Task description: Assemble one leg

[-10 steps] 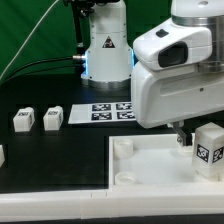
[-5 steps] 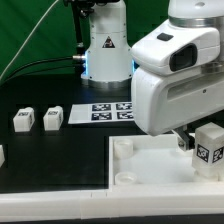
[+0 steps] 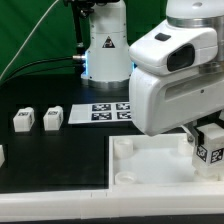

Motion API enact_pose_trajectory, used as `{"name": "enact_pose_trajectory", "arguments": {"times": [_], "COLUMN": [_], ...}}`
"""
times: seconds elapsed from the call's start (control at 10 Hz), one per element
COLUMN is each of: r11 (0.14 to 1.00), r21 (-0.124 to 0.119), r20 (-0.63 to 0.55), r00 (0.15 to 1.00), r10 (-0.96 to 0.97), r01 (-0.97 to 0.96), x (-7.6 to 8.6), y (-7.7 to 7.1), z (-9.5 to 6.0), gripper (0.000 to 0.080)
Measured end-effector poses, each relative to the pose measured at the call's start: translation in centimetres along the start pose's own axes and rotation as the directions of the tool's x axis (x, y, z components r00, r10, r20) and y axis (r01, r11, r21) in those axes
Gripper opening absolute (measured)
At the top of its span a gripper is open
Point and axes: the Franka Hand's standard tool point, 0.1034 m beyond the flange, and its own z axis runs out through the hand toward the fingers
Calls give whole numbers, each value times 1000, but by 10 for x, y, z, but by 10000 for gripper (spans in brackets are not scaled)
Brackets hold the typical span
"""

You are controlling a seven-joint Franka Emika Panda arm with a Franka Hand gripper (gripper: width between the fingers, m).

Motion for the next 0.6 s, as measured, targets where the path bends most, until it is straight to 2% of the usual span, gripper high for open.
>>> {"name": "enact_pose_trajectory", "arguments": {"times": [0.2,0.5,0.6], "r11": [998,917,864], "r21": [1,3,8], "r20": [-8,-44,-44], "r00": [998,916,863], "r10": [56,399,502], "r01": [-56,-399,-503], "x": [1,0,0], "y": [1,1,1], "z": [0,0,0], "gripper": [300,300,300]}}
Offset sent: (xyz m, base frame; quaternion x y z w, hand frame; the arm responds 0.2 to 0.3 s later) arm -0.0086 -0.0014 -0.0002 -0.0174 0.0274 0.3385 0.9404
